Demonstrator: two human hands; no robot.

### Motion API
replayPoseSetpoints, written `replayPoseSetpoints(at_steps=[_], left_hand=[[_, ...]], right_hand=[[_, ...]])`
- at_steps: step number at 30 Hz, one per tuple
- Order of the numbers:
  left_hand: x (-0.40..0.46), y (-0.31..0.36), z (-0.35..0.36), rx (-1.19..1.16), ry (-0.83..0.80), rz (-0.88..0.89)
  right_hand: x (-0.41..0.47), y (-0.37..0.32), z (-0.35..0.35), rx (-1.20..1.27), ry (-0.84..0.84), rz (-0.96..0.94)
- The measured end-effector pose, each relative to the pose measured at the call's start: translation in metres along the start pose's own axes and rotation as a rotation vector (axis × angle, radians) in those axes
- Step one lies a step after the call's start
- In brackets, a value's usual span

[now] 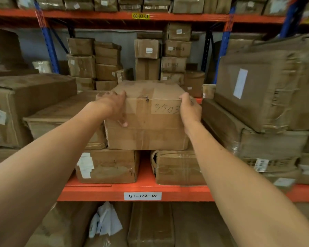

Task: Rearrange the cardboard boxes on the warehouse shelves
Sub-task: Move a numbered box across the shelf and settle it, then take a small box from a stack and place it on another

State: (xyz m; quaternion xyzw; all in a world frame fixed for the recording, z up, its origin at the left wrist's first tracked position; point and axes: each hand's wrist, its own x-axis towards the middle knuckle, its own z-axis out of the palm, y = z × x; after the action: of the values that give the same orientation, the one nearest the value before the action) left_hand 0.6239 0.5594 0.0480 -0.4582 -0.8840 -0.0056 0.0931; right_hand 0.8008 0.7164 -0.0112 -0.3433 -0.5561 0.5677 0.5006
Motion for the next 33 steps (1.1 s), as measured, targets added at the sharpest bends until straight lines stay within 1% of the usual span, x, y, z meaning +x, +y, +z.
replayPoseSetpoints(at_steps=[4, 9, 11, 13, 15, 16, 18, 20, 21, 23, 26, 28, 30, 33], left_hand=[[0.001, 0.0, 0.005, 0.025, 0.025, -0.014], [0.01, 0.01, 0.013, 0.136, 0.054, -0.112], [0.011, 0.011, 0.014, 0.154, 0.06, -0.11], [0.01, 0.013, 0.007, 0.141, 0.02, -0.067], [0.007, 0.022, -0.007, 0.076, -0.032, -0.021], [0.004, 0.029, -0.015, 0.046, -0.033, 0.013], [0.0, 0.049, -0.031, -0.016, 0.031, 0.108], [-0.004, 0.078, -0.046, -0.08, 0.055, 0.186], [-0.007, 0.093, -0.053, -0.102, 0.069, 0.218], [-0.012, 0.126, -0.067, -0.109, 0.146, 0.286], [-0.014, 0.178, -0.091, -0.016, 0.276, 0.412], [-0.016, 0.216, -0.106, 0.037, 0.367, 0.504], [-0.018, 0.253, -0.117, 0.06, 0.452, 0.596], [-0.02, 0.304, -0.12, 0.068, 0.51, 0.684]], right_hand=[[-0.005, -0.004, -0.009, -0.05, -0.059, 0.082], [-0.018, -0.014, -0.026, -0.121, -0.12, 0.184], [-0.023, -0.02, -0.04, -0.162, -0.145, 0.21], [-0.027, -0.025, -0.055, -0.192, -0.123, 0.218], [-0.028, -0.028, -0.072, -0.207, -0.063, 0.192], [-0.029, -0.028, -0.081, -0.214, -0.028, 0.176], [-0.03, -0.028, -0.101, -0.237, 0.029, 0.165], [-0.033, -0.029, -0.124, -0.233, 0.058, 0.196], [-0.035, -0.03, -0.135, -0.206, 0.068, 0.22], [-0.037, -0.031, -0.161, -0.093, 0.081, 0.27], [-0.037, -0.034, -0.198, 0.207, 0.078, 0.385], [-0.037, -0.035, -0.216, 0.358, 0.045, 0.479], [-0.035, -0.035, -0.229, 0.458, 0.011, 0.561], [-0.027, -0.03, -0.251, 0.615, -0.008, 0.598]])
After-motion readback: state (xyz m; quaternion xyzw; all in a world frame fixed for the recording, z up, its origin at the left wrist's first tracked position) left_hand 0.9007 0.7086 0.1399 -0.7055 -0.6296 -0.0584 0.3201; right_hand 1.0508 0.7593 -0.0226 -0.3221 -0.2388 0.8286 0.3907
